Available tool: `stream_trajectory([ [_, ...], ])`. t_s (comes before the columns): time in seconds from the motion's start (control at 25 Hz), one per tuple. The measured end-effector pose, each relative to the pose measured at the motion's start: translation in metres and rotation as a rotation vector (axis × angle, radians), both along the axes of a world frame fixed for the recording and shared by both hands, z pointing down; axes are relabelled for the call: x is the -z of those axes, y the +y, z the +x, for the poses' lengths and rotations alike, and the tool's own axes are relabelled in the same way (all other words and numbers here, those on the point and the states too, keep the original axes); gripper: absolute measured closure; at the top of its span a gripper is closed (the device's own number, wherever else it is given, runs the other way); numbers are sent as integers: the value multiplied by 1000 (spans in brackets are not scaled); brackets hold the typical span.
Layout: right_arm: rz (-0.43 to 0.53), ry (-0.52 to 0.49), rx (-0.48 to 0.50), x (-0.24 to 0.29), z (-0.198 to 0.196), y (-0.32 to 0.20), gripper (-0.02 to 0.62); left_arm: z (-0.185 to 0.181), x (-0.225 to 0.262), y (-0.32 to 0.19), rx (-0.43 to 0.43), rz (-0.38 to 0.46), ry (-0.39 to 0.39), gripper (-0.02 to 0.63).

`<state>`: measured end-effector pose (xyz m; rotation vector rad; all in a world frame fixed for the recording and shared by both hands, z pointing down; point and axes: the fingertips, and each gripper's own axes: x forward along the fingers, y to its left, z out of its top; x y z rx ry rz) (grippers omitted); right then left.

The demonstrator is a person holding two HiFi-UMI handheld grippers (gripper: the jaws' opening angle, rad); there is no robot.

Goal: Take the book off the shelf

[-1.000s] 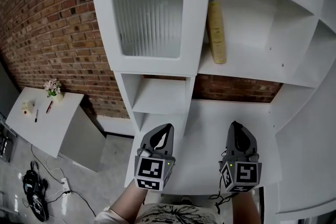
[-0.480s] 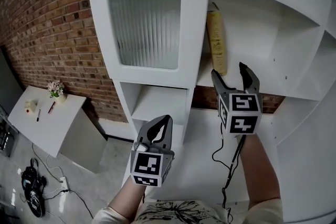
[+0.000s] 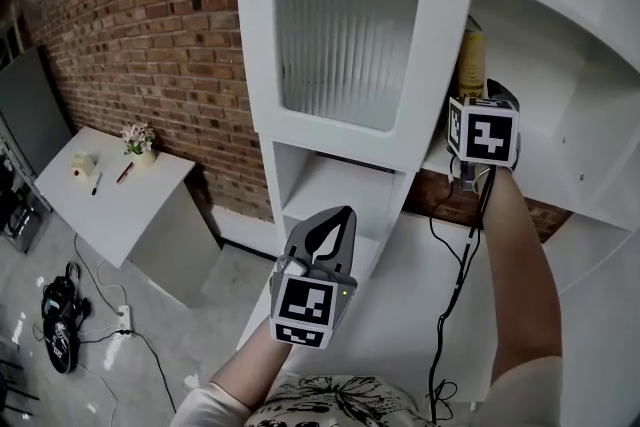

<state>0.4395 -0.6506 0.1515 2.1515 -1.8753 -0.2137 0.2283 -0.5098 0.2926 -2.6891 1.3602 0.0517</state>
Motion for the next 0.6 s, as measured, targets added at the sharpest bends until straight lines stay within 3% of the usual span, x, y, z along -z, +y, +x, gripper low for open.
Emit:
stream_trajectory([
  [0.24, -42, -19, -38, -3, 11, -27, 266, -3, -13, -5, 10, -25, -17, 591],
  [0.32, -53, 1, -46, -5, 14, -32, 327, -5, -15, -7, 15, -28, -16, 591],
  [0.6, 0, -16, -45, -1, 23, -28, 360, -21, -17, -13, 39, -43, 0, 591],
])
